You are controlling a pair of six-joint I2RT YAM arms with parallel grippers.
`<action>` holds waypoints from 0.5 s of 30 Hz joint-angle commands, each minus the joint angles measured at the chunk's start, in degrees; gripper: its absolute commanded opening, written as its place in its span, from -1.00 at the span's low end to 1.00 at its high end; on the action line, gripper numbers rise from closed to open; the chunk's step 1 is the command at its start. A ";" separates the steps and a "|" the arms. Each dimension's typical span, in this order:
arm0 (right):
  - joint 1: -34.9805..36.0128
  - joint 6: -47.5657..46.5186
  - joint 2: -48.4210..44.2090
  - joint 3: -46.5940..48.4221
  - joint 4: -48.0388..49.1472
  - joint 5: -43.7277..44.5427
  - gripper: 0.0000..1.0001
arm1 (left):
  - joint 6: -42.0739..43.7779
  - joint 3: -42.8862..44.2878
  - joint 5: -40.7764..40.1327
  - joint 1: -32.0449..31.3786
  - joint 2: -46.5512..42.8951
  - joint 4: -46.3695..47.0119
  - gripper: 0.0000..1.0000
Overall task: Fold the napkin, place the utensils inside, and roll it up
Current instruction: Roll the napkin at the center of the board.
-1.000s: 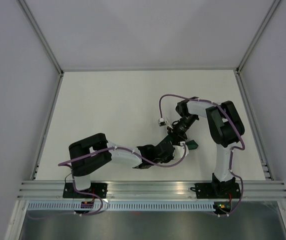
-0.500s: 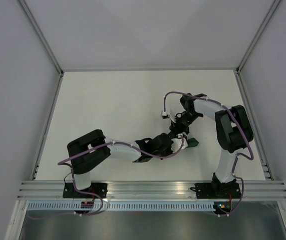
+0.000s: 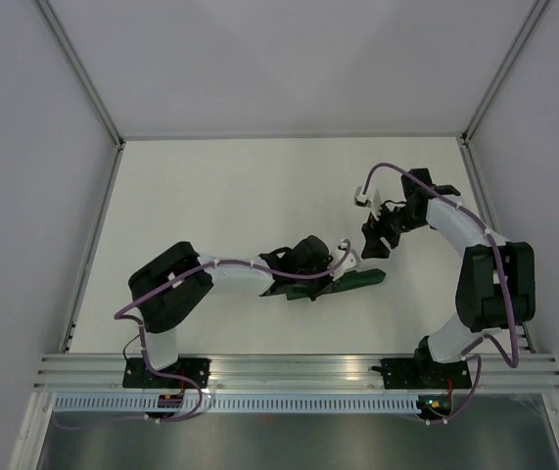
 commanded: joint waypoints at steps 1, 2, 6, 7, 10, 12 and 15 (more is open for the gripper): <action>-1.98 -1.04 -8.48 -4.21 4.01 -3.71 0.41 | -4.07 1.89 7.49 3.05 3.49 -11.79 -0.95; -1.98 -1.39 -10.17 -6.92 4.62 -3.36 0.41 | -4.25 3.55 9.33 3.49 4.71 -13.10 -0.95; -1.98 -1.83 -19.04 -14.84 10.07 -2.74 0.42 | -4.95 7.77 13.99 5.78 7.96 -18.73 -0.95; -1.98 -2.09 -22.54 -16.34 12.08 -2.57 0.44 | -5.21 8.83 15.05 6.74 8.84 -21.44 -0.95; -1.89 -3.24 -28.10 -22.84 15.34 -2.48 0.49 | -5.92 13.13 18.92 8.41 11.48 -25.66 -0.95; -1.19 -3.85 -30.65 -24.87 17.10 -2.04 0.52 | -6.44 14.54 21.73 9.64 13.32 -27.43 -0.95; 1.70 -4.47 -33.02 -28.65 20.16 0.23 0.52 | -7.15 17.27 26.56 11.31 15.70 -30.69 -0.94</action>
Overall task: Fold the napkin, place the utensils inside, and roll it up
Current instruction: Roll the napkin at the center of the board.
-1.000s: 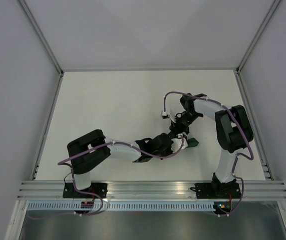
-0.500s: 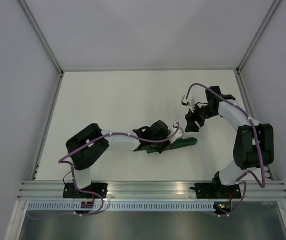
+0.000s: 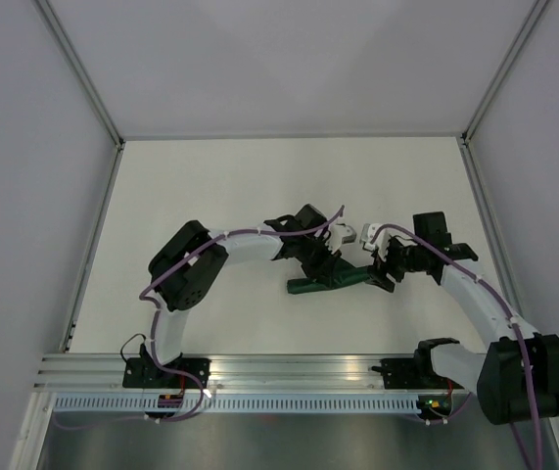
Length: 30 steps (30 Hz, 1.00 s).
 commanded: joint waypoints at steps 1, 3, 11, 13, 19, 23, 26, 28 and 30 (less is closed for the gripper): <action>3.37 -1.96 -2.85 -5.06 8.66 1.62 0.54 | -2.71 1.31 5.80 1.90 6.15 -12.81 -0.93; 8.02 0.32 -4.86 -7.98 15.13 6.87 0.56 | -3.15 2.29 9.32 2.78 7.04 -13.87 -0.92; 19.72 3.06 -3.65 -13.62 24.41 14.73 0.61 | -5.88 5.19 19.61 5.50 11.87 -16.95 -0.83; 21.21 3.23 -3.12 -13.79 24.93 15.51 0.61 | -6.58 5.80 20.49 6.03 12.49 -17.22 -0.82; 26.66 3.50 -2.50 -14.93 24.94 17.80 0.61 | -8.25 7.04 22.52 7.00 14.07 -17.31 -0.81; 29.65 3.58 -1.10 -15.37 24.93 18.68 0.59 | -8.95 8.00 22.43 7.00 14.51 -17.31 -0.80; 31.76 3.58 1.18 -15.55 25.89 20.44 0.54 | -9.22 8.53 22.69 7.09 15.04 -17.48 -0.80; 32.90 3.58 2.50 -15.46 26.34 21.76 0.50 | -9.22 8.62 22.87 7.09 15.21 -17.39 -0.80; 33.26 3.67 4.09 -15.37 27.22 22.37 0.44 | -8.96 8.53 23.04 7.00 15.21 -17.48 -0.78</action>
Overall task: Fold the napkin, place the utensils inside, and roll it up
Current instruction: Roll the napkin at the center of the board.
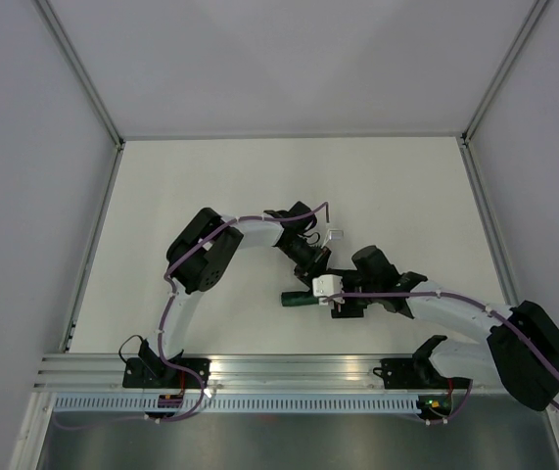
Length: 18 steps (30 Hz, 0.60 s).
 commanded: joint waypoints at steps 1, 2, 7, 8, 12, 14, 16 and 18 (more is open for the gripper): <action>1.00 0.68 1.99 -0.12 3.20 2.83 0.43 | -1.04 -0.10 -5.17 -0.08 2.87 -2.79 -0.76; 1.09 0.59 2.60 -0.03 3.46 3.01 0.40 | -0.95 -0.10 -4.91 -0.08 2.78 -2.88 -0.68; 1.09 -0.11 3.31 0.41 2.94 4.24 0.25 | 0.01 -1.16 -4.38 -0.08 1.37 -3.06 -0.52; 1.09 -0.20 3.49 0.50 2.41 4.16 0.16 | 0.01 -1.24 -4.29 0.09 1.11 -3.06 -0.46; 1.18 -0.64 4.45 1.72 0.04 3.46 -0.13 | 0.28 -1.51 -3.77 0.18 0.49 -2.97 -0.39; 1.18 -0.90 5.42 2.08 -1.53 3.11 -0.23 | 0.36 -1.42 -3.68 0.27 0.14 -2.97 -0.36; 1.18 -1.08 5.86 2.87 -2.68 2.84 -0.28 | 0.45 -1.77 -4.20 0.36 -1.00 -2.36 -0.33; 1.09 -1.34 6.30 3.57 -4.35 2.14 -0.33 | -0.60 -2.99 -5.08 0.44 -3.62 -0.52 -0.26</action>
